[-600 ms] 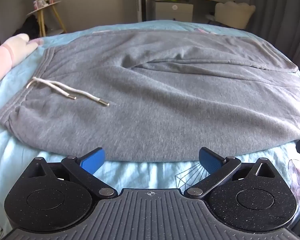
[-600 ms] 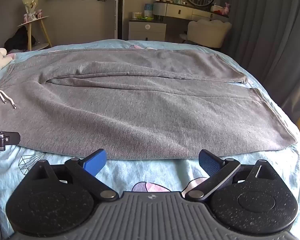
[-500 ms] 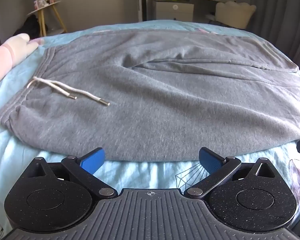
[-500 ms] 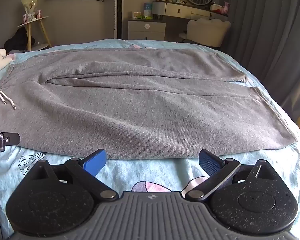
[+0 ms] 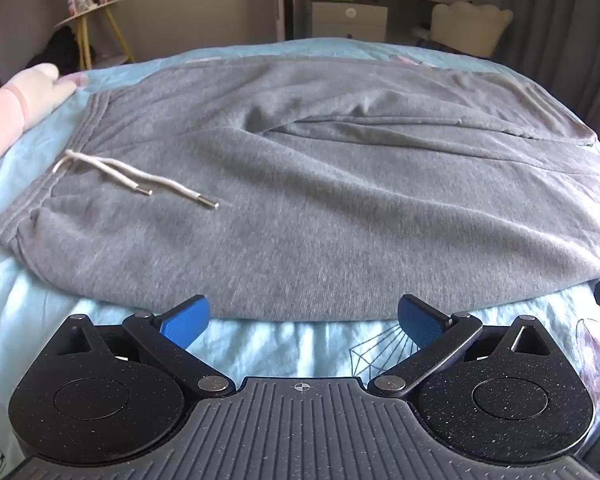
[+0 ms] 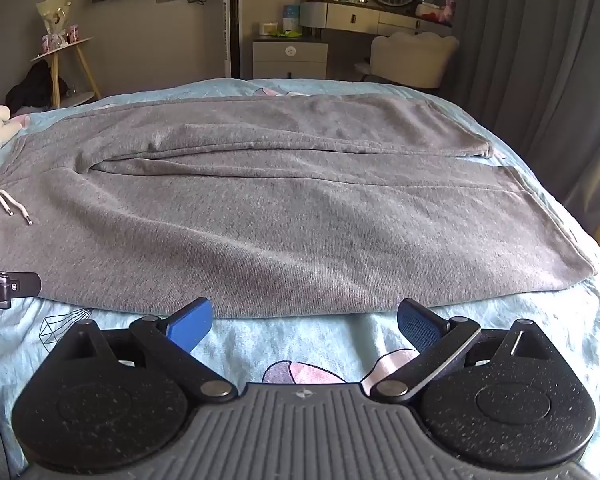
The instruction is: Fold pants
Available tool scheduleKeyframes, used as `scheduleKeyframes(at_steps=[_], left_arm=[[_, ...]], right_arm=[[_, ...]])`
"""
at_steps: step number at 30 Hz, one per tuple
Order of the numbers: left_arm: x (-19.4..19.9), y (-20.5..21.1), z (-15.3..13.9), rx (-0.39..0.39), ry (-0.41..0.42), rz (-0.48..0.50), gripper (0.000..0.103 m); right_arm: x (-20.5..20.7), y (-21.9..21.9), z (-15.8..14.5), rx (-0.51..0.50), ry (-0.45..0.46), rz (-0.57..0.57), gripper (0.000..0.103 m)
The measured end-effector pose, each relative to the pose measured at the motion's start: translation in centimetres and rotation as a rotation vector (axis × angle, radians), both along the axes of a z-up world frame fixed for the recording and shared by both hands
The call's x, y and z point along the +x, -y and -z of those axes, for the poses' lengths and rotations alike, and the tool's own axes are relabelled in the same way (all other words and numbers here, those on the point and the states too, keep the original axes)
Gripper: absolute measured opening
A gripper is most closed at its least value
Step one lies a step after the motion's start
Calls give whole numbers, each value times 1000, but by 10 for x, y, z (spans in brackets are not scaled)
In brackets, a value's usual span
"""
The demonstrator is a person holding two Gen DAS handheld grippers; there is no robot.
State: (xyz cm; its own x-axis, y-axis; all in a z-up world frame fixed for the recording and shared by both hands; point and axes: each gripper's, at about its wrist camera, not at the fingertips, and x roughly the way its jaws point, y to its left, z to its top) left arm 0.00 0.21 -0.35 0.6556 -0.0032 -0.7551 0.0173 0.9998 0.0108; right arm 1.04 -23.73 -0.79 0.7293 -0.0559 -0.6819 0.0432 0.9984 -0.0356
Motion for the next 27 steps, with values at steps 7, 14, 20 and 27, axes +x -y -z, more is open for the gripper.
scheduleKeyframes(at_steps=[7,14,20,27], left_arm=[[0,1,1,0,-2,1,103],[-1,2,2,-3,-5,3,103],[-1,3,2,-4,-7,3,103],[-1,4,3,-7,-10,3,103]], right_arm=[[0,0,0,8,-1,6,99],[1,1,0,16,-3,13,99],[1,2,0,18,-4,12,99],[1,1,0,17,-5,13,99]])
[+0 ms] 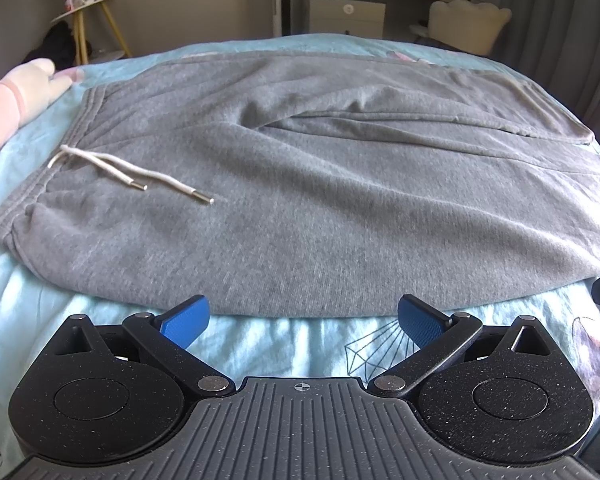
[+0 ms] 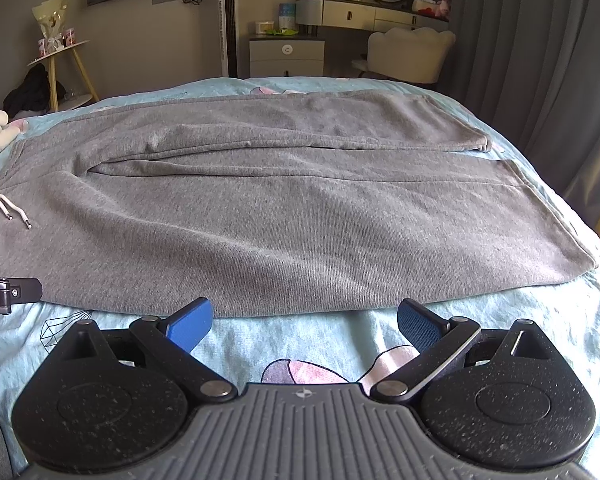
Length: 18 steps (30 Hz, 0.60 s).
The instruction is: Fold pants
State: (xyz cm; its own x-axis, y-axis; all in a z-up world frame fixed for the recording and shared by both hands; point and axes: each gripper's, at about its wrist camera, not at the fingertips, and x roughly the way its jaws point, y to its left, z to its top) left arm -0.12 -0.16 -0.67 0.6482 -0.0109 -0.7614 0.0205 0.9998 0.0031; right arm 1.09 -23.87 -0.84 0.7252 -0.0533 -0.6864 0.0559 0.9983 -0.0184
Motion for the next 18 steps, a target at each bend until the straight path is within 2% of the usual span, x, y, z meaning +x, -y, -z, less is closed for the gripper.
scheduleKeyframes(at_steps=[18], left_arm=[[1,-1,-1,-13,-11,3,103]], right_arm=[[0,1,1,1,-1,-1,99]])
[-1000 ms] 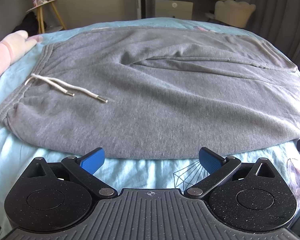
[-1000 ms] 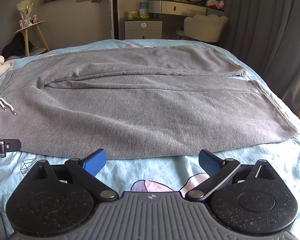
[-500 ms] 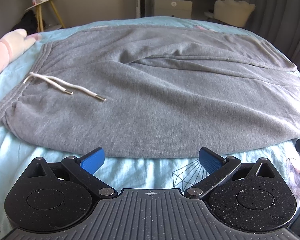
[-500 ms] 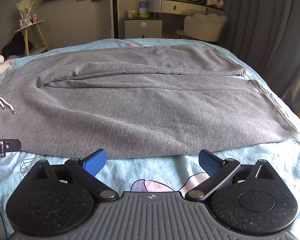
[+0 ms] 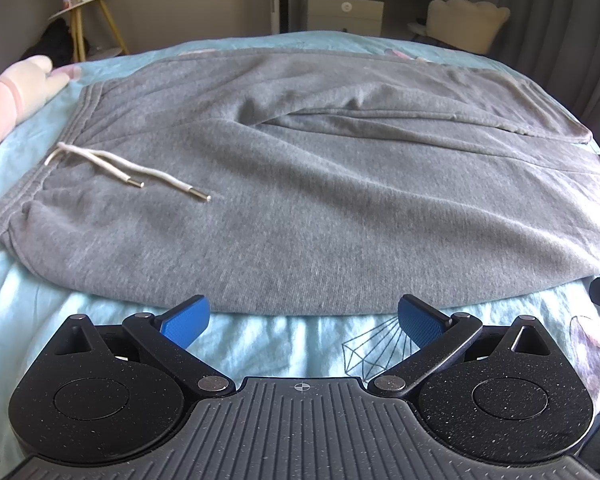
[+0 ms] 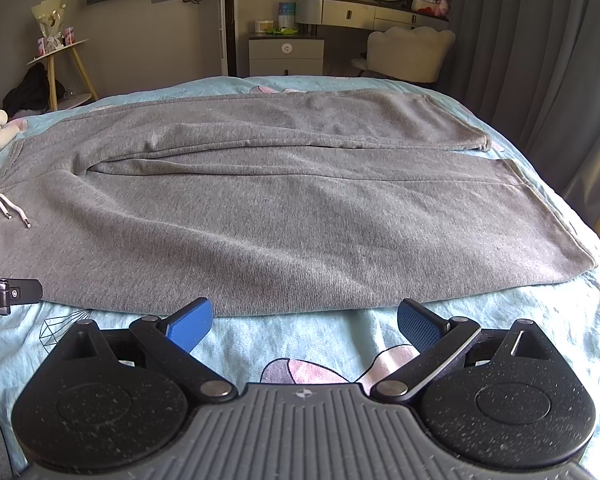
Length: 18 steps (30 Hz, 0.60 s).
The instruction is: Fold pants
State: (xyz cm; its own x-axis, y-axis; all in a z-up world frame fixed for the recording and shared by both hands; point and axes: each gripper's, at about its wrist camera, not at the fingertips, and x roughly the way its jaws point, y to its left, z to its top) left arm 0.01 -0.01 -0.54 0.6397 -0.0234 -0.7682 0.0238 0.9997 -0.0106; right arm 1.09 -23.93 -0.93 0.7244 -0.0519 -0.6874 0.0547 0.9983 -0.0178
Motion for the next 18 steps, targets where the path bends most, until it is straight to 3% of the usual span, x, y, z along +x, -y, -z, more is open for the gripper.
scheduleKeyframes(at_steps=[18], left_arm=[[0,1,0,-4,-6,1,103]], right_arm=[[0,2,2,6,-3,6,99]])
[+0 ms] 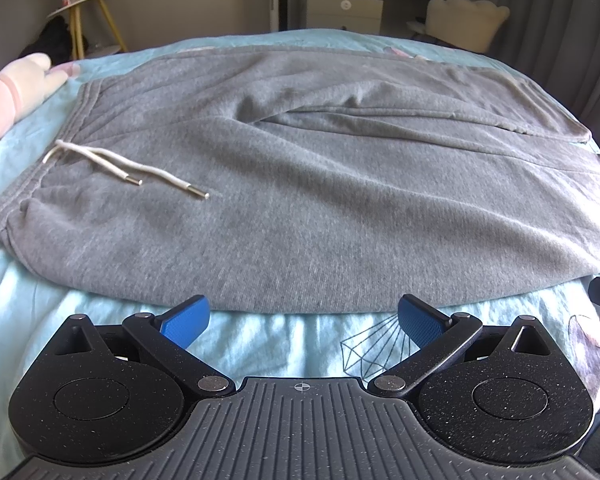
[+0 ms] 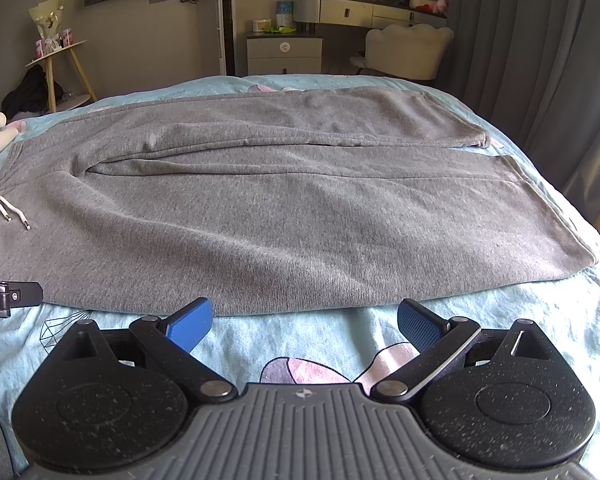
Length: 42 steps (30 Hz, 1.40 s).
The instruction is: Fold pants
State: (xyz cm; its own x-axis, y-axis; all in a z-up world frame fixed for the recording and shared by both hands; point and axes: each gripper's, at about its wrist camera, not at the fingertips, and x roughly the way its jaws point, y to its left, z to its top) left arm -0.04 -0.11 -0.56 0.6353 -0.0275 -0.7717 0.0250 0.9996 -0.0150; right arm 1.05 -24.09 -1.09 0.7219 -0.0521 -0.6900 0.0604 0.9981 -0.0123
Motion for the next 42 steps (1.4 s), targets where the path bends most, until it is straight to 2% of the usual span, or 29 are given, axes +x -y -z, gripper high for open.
scheduleKeyframes(at_steps=[24,42], left_arm=[[0,0,1,-3,-5,0,103],[3,-1,1,-9,-16,5,103]], right_arm=[[1,1,1,7,-7,4,99],[6,3,4,32,-49,15,99]])
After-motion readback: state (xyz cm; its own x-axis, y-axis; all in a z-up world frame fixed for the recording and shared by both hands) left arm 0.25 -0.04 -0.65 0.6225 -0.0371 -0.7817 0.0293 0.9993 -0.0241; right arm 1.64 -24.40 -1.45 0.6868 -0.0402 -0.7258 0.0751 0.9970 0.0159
